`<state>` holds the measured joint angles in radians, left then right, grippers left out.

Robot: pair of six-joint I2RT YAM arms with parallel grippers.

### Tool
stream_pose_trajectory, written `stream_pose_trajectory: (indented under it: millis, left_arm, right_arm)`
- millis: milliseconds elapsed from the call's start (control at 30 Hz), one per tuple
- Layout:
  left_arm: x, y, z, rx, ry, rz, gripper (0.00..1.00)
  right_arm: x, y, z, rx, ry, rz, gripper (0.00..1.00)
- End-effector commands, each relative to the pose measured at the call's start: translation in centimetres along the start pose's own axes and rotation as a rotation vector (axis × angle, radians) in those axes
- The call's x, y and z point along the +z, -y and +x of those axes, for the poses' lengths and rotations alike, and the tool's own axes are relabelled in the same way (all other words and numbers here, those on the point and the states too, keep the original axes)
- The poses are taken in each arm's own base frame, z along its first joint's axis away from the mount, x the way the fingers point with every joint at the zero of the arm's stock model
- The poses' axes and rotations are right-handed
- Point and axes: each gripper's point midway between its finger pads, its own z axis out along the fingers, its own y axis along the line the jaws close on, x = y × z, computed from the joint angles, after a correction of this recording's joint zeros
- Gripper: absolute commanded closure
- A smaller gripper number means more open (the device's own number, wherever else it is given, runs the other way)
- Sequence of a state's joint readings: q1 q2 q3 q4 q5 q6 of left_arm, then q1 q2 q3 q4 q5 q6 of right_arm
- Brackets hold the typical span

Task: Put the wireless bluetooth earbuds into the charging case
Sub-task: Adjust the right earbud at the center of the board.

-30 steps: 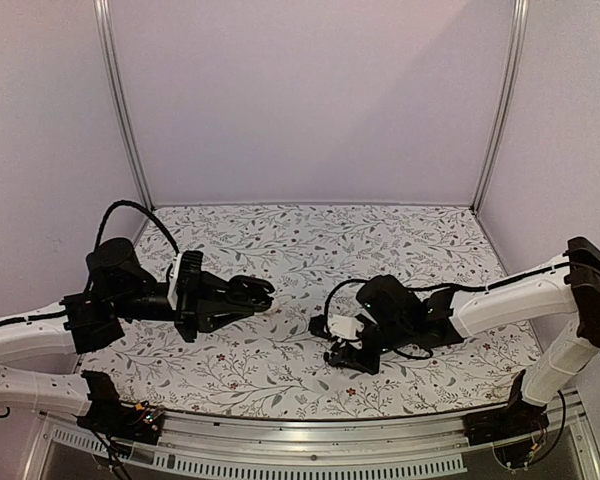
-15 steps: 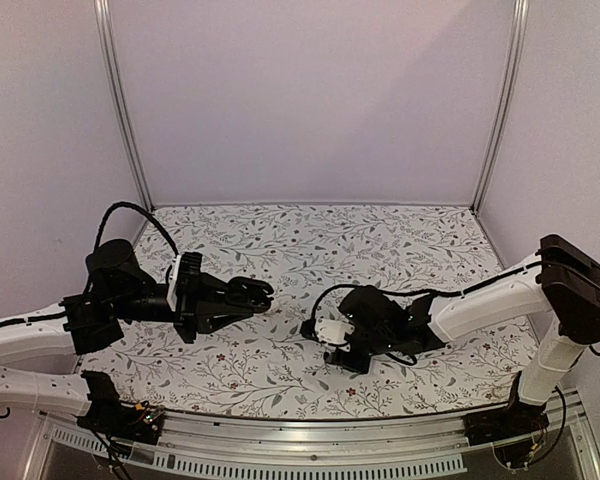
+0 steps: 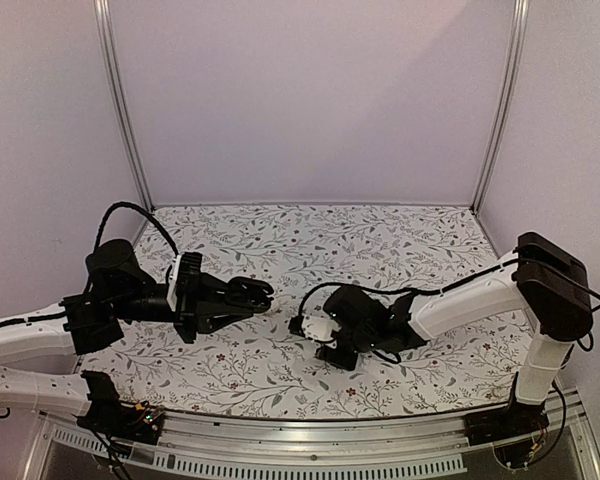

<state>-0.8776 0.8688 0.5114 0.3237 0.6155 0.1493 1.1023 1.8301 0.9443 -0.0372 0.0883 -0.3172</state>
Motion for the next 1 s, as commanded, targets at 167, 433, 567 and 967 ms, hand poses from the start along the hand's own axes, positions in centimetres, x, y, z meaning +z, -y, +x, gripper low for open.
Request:
stream_pose_trajectory:
  millis: [167, 433, 567, 967]
  left_arm:
    - [-0.3, -0.5, 0.0, 0.015, 0.002, -0.023, 1.0]
    - [-0.3, -0.5, 0.0, 0.014, 0.004, -0.025, 1.0]
    - [-0.3, -0.5, 0.1, 0.013, 0.002, -0.023, 1.0]
    - [-0.5, -0.4, -0.2, 0.019, 0.008, -0.025, 1.0]
  right_arm:
    - [0.8, 2.1, 0.8, 0.114, -0.037, 0.029, 0.58]
    - [-2.4, 2.6, -2.2, 0.156, 0.111, -0.059, 0.56]
    - [-3.8, 3.4, -3.2, 0.205, 0.175, -0.11, 0.57]
    - [-2.1, 4.2, -4.4, 0.415, 0.202, -0.221, 0.65]
